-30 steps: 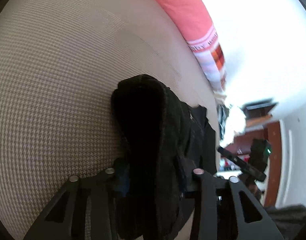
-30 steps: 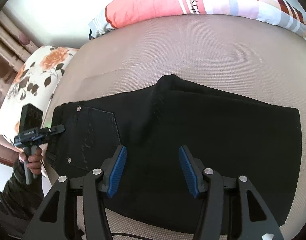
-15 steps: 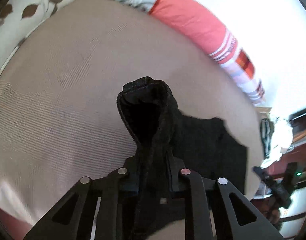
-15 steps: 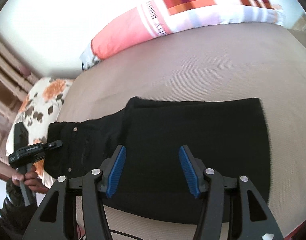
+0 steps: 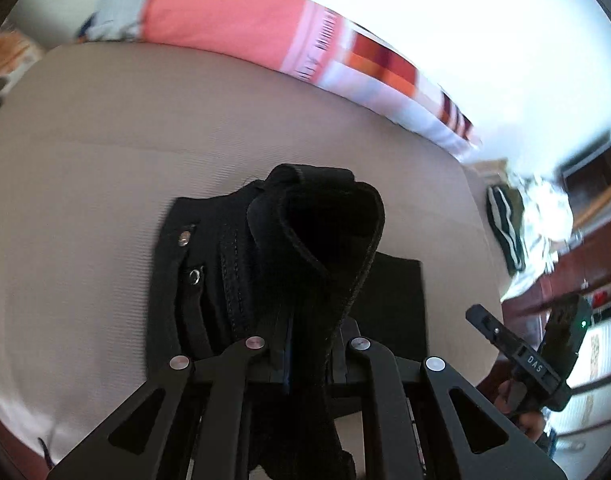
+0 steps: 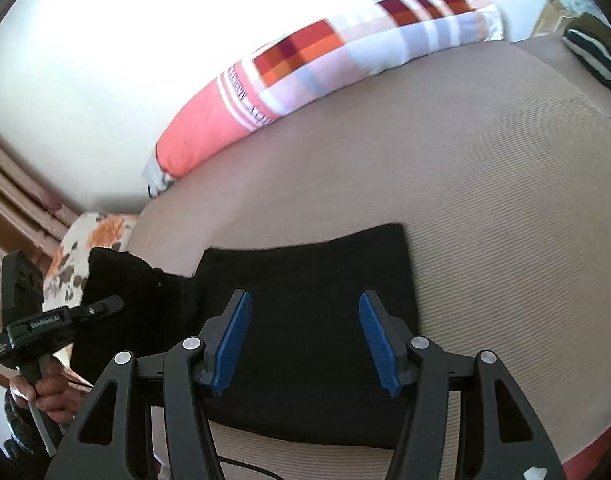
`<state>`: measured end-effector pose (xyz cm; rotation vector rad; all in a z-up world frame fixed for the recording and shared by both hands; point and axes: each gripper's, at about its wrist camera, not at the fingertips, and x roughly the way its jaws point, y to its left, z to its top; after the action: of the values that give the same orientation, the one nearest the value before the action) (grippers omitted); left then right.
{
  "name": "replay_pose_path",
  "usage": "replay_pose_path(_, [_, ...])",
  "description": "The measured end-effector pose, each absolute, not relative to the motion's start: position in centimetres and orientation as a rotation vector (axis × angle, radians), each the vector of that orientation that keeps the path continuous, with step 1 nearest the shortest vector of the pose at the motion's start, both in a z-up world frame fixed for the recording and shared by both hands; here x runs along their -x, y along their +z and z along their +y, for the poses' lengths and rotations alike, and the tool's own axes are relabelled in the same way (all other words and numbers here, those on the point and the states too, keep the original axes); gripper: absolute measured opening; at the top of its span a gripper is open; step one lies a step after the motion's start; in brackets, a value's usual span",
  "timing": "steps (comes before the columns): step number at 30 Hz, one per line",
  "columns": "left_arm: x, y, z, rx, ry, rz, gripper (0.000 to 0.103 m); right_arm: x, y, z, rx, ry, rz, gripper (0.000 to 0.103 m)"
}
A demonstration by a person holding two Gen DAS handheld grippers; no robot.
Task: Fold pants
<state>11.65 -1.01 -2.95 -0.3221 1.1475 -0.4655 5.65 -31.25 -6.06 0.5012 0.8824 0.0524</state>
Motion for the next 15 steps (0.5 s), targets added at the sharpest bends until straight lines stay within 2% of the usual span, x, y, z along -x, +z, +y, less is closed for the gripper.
replay_pose_path(8, [-11.2, -4.9, -10.9, 0.222, -0.551, 1.190, 0.011, -4.4, -7.7, -33.8, -0.595, 0.005, 0.854, 0.055])
replay_pose_path(15, [-11.5, -9.3, -13.1, 0.188, -0.517, 1.245, 0.016, -4.2, -8.4, -34.8, -0.632, 0.008, 0.868, 0.055])
